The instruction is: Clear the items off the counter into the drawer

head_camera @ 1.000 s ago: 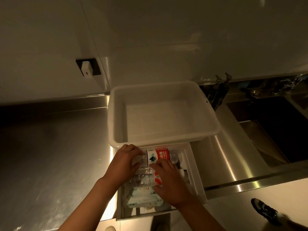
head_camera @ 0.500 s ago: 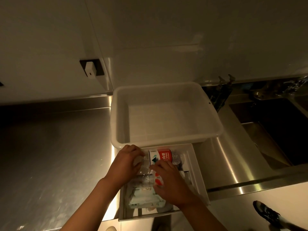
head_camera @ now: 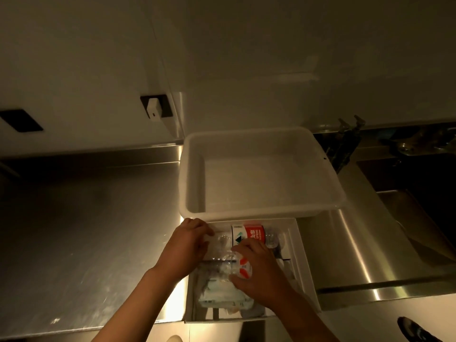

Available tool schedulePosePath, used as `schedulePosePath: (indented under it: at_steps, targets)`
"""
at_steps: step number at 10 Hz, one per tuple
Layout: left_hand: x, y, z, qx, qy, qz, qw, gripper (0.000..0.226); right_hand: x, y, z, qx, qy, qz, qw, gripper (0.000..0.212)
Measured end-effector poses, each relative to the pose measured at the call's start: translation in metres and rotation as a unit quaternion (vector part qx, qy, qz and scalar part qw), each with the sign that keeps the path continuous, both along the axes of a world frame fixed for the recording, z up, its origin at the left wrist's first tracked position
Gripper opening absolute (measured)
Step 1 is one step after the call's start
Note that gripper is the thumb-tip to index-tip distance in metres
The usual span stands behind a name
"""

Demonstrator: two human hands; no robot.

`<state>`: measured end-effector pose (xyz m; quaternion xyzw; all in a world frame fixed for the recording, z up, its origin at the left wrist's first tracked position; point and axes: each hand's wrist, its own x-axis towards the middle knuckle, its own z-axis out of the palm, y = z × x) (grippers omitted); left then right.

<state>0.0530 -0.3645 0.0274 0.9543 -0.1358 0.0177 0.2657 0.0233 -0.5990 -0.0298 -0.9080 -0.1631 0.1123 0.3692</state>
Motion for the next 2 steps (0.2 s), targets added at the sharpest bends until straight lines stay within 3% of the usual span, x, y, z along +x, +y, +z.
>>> schedulePosePath:
  at_steps: [2]
  targets:
    - [-0.021,0.026,0.016,0.019,-0.011,0.048,0.999,0.022,0.009,0.010,0.015,0.045,-0.036,-0.015,0.998,0.059]
